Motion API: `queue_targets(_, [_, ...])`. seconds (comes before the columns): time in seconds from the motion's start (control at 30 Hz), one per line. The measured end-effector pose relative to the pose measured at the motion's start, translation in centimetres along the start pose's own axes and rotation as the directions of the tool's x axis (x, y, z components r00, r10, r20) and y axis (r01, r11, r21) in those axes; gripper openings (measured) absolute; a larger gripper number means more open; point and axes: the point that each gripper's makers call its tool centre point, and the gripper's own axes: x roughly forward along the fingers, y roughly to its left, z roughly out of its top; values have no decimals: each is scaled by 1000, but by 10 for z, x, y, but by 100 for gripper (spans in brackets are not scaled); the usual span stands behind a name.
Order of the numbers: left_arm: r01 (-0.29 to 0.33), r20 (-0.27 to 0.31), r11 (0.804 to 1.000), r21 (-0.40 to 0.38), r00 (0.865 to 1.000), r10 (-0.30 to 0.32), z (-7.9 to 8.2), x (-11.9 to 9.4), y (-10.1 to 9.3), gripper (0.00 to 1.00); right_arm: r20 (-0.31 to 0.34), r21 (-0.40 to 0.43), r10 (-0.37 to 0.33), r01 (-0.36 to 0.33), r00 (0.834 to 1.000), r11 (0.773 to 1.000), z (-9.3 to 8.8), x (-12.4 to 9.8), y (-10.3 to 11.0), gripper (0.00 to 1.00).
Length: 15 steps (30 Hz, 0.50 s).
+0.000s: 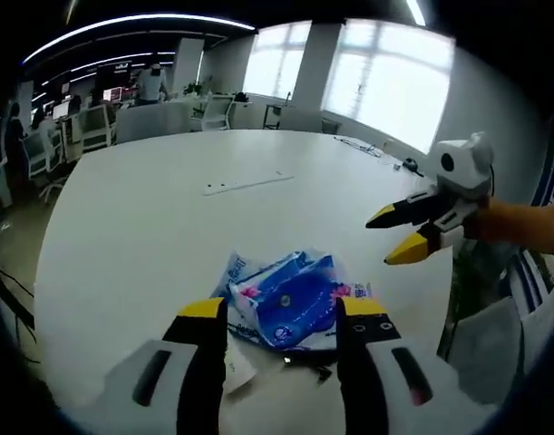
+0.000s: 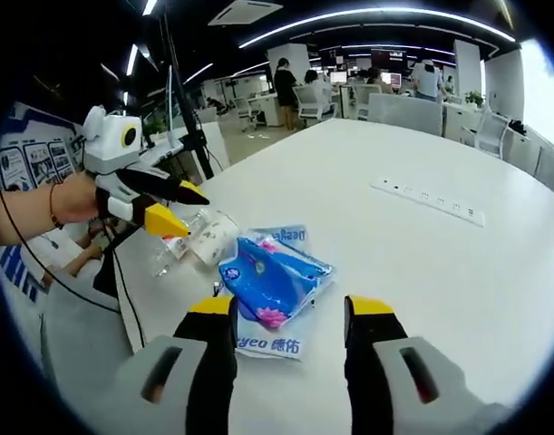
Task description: Arrange the tabletop items into an orderly group along one side of the table until the central work area is clear of visible clutter.
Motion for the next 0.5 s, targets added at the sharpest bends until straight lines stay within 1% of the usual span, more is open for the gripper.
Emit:
queue_targets(0.2, [-17, -37, 1000, 12, 999, 18, -8, 11, 3, 42, -16, 5, -15, 15, 1000, 1000, -3, 7, -3, 42])
queue_targets(0.33, [-19, -53, 1000, 8, 998, 19, -12, 18, 3, 39, -28, 25, -39, 40, 999, 999, -6, 11, -9, 40])
queue_targets(0.5, [-28, -87, 1000, 7, 996, 29, -19, 25, 5, 37, -39, 41, -54, 56, 998, 998, -8, 16, -13, 39])
